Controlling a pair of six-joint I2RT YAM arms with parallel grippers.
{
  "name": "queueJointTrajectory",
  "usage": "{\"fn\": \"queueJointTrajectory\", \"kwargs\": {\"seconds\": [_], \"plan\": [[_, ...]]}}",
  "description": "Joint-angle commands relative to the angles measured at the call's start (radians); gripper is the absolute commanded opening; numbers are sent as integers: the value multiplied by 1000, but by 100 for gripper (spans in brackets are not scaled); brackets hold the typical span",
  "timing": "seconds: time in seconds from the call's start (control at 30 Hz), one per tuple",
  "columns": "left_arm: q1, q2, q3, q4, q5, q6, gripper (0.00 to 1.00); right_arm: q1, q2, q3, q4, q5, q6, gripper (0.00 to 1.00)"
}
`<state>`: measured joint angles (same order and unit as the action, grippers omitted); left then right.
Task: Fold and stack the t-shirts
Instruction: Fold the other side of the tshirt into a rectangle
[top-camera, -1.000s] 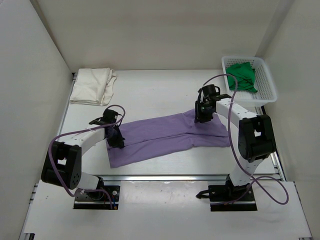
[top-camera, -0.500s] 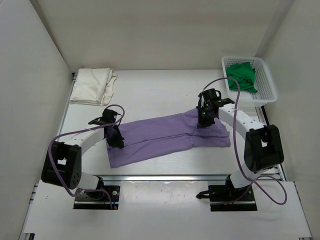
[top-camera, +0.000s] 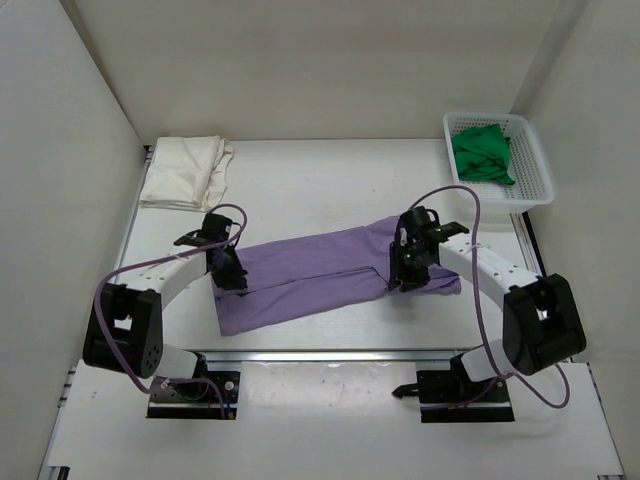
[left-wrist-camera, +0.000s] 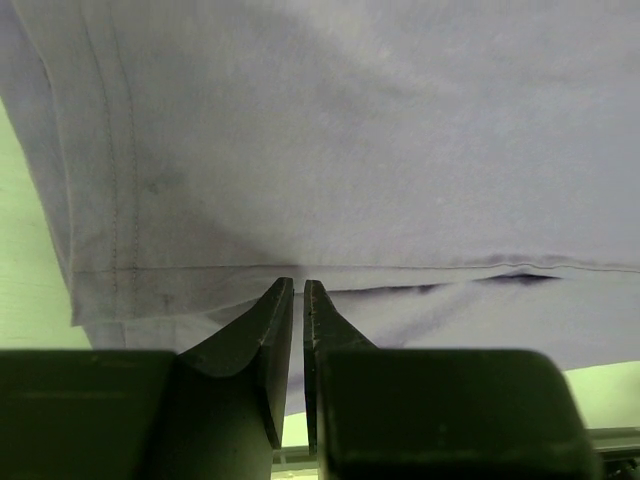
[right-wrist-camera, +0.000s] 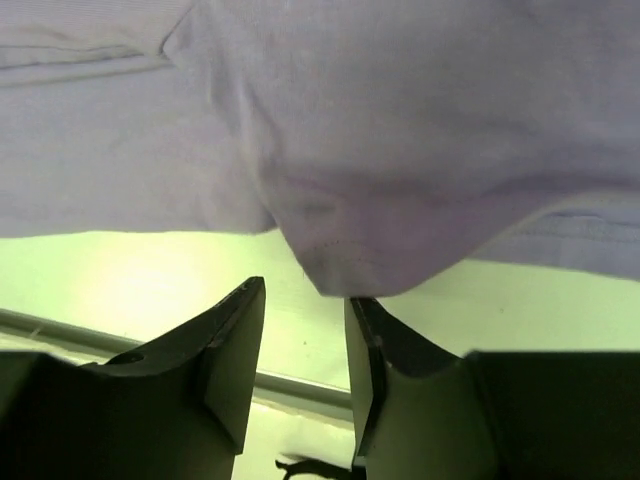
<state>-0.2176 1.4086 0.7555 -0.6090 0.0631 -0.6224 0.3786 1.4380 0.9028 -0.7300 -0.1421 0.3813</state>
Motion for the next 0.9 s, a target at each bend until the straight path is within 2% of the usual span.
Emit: {"fn": "queueJointTrajectory", "kwargs": {"seconds": [0.0, 0.13, 0.17, 0.33, 0.43, 0.5, 0.6, 0.67, 0.77, 0.87], "plan": [[3, -46, 73, -15, -8, 23, 21, -44, -80, 66, -51, -10, -7, 35], [-28, -33, 110, -32, -23, 26, 22, -125, -85, 116, -17, -43, -42, 30], [-32, -24, 101, -22, -7, 18, 22, -150, -67, 120, 1, -68, -50, 23], [-51, -37, 30, -8, 38, -3, 21, -228, 30, 93, 148, -141, -47, 1], [-55, -79, -2, -37, 61, 21, 24, -262, 52, 73, 156, -139, -58, 1], [-54, -99, -13, -98, 69, 53, 26, -294, 27, 55, 159, -131, -59, 6], [-68, -143, -25, -228, -23, 52, 32, -360, -5, 44, 173, -152, -79, 10], [-37, -198, -48, -288, -62, 43, 41, -435, -31, 35, 164, -136, -90, 13], [64, -284, -82, -325, -83, 21, 54, -545, -77, -36, 207, -189, -65, 18], [46, -286, -119, -330, -65, -37, 57, -616, -82, -70, 236, -241, -47, 21]]}}
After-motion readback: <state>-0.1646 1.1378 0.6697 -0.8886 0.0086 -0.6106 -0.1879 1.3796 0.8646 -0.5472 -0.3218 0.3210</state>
